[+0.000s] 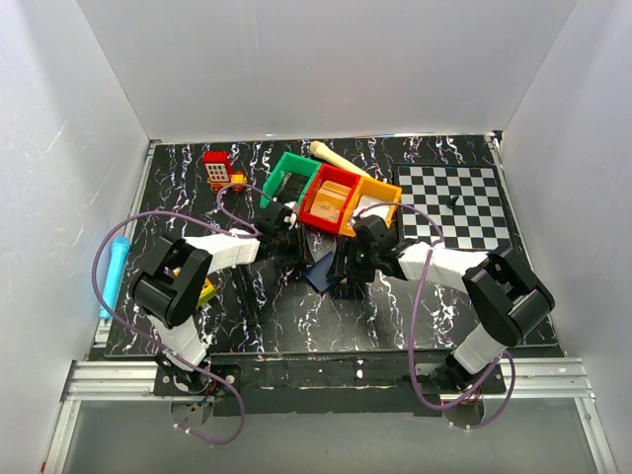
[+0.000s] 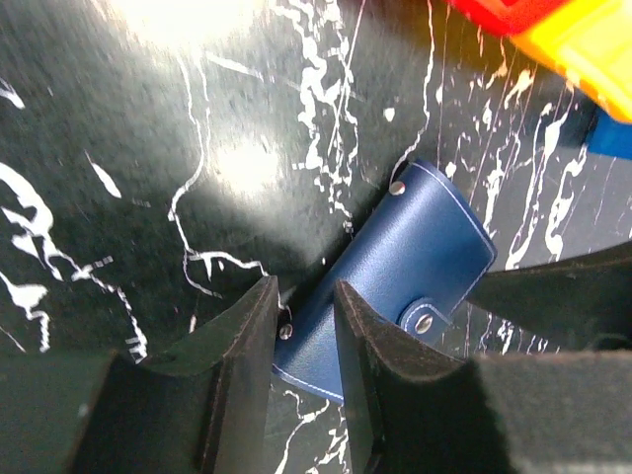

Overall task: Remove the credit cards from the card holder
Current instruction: Open the card holder at the center of the board.

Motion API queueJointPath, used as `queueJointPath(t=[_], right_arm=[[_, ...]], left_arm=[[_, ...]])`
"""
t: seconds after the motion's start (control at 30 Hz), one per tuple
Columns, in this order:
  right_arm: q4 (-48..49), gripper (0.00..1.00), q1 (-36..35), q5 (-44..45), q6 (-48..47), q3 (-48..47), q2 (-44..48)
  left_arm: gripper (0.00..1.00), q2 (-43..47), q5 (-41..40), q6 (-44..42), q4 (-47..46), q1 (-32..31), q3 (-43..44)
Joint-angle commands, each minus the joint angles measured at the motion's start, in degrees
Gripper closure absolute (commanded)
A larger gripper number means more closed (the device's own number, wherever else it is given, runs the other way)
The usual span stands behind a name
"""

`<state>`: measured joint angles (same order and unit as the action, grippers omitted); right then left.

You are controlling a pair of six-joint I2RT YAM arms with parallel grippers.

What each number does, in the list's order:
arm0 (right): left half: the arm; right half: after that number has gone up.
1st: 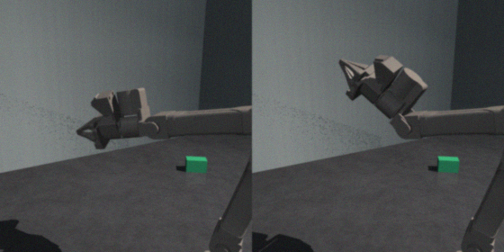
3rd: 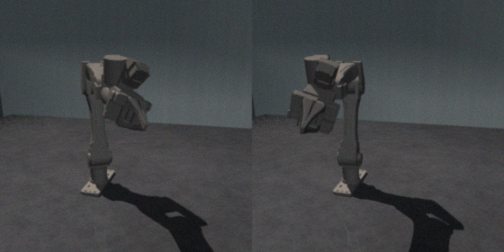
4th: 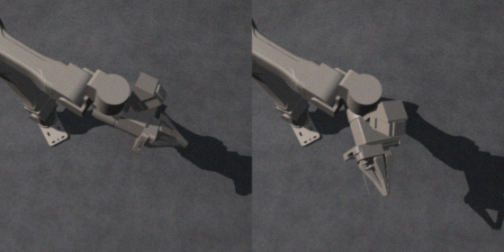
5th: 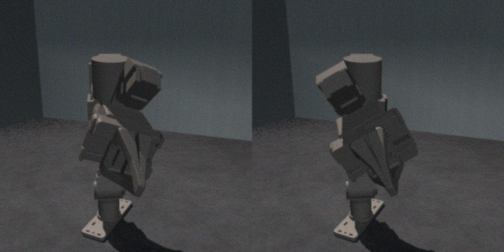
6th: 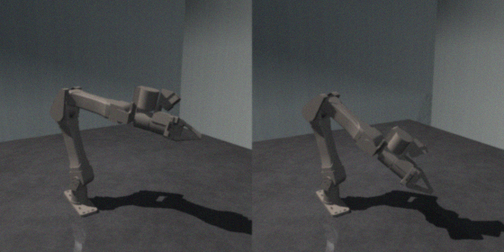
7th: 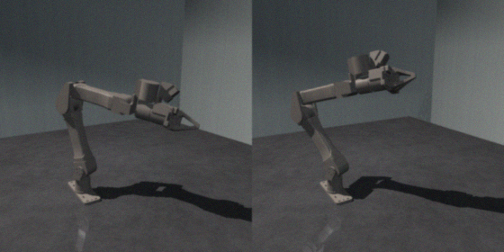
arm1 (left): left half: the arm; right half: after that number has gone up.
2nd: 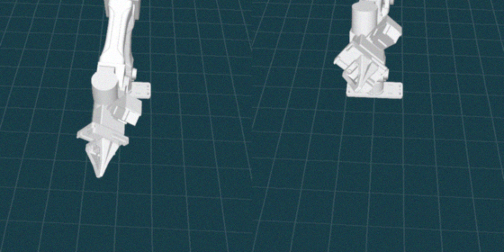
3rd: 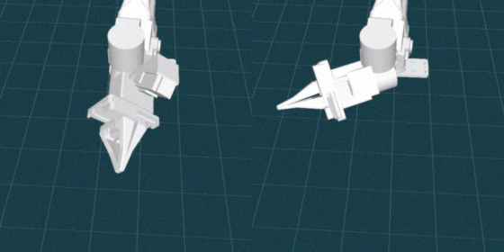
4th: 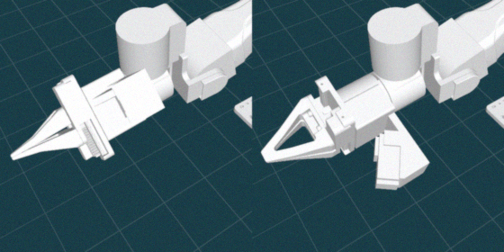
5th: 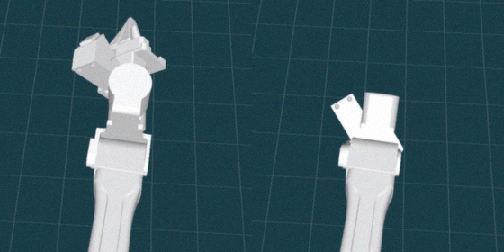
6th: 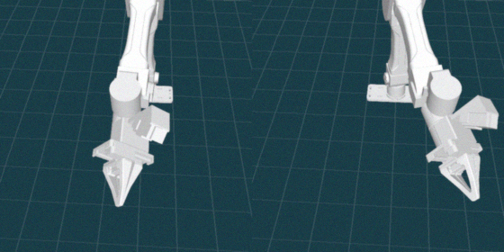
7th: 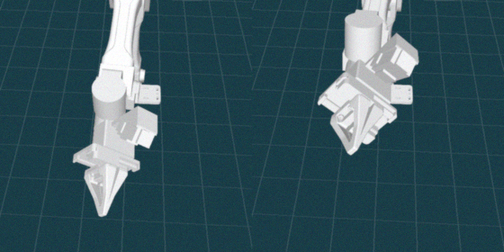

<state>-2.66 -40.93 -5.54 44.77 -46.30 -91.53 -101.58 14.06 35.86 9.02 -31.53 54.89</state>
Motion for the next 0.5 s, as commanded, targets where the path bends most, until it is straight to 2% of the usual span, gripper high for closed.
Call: queueJointPath(t=[0.0, 0.47], right_arm=[[-1.6, 0.31, 0.1, -1.1, -4.6, -3.3, -1.1], [-13.3, 0.34, 0.1, -0.7, -19.1, -9.4, -3.2]], left_arm=[[0.71, 5.1, 0.5, 1.6, -0.8, -1.7, -4.2], [0.72, 14.7, -2.9, 6.2, -2.5, -6.5, -13.4]])
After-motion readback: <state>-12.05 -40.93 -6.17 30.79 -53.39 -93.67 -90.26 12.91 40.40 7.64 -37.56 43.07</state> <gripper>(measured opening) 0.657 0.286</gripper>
